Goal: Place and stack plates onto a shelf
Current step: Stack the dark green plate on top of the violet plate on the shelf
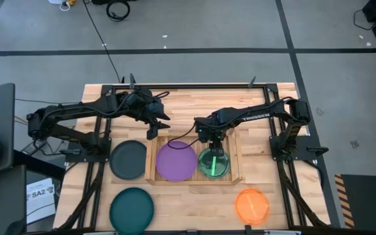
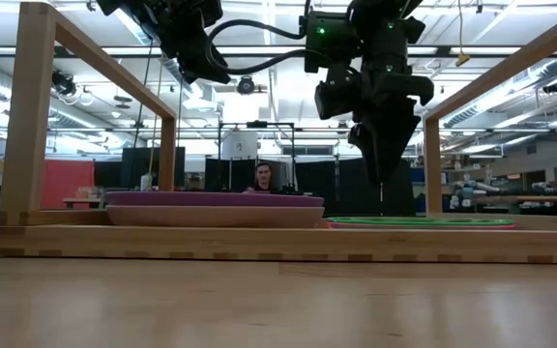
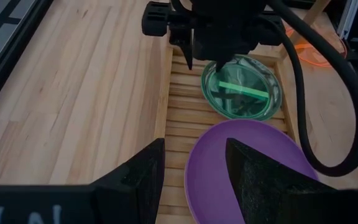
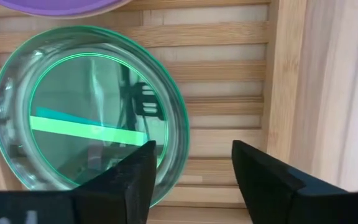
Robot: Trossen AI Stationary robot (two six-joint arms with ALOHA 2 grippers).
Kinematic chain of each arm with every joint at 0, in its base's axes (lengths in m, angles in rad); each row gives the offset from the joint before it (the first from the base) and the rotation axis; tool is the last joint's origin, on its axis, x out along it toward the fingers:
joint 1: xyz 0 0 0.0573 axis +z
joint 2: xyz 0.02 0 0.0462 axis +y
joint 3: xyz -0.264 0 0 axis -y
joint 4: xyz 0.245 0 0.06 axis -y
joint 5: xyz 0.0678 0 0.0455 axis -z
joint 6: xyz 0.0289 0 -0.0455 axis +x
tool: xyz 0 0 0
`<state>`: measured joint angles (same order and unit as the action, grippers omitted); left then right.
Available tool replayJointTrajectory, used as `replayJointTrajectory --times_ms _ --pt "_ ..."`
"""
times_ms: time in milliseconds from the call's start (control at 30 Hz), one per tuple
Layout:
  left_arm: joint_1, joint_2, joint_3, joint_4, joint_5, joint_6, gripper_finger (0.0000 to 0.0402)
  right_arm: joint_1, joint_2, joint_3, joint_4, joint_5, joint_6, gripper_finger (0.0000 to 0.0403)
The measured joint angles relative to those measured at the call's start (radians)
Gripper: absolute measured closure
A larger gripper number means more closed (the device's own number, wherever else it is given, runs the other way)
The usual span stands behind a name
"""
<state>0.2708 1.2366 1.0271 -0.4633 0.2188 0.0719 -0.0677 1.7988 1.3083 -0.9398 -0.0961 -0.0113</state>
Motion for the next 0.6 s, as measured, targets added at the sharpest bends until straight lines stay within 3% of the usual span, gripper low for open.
replayJointTrajectory --times_ms 233,433,600 --pt "0.000 -0.054 0.001 -0.017 0.000 -0.041 0.0225 0.000 0.000 0.000 0.001 0.000 0.016 0.0184" --pt "-0.016 -0.188 0.001 -0.088 -0.001 -0.137 0.0225 0.000 0.000 0.000 0.001 0.000 0.012 0.0185" --pt "-0.091 -0.291 0.001 -0.151 0.001 -0.252 0.0225 0.000 0.000 0.000 0.004 -0.001 0.012 0.0184"
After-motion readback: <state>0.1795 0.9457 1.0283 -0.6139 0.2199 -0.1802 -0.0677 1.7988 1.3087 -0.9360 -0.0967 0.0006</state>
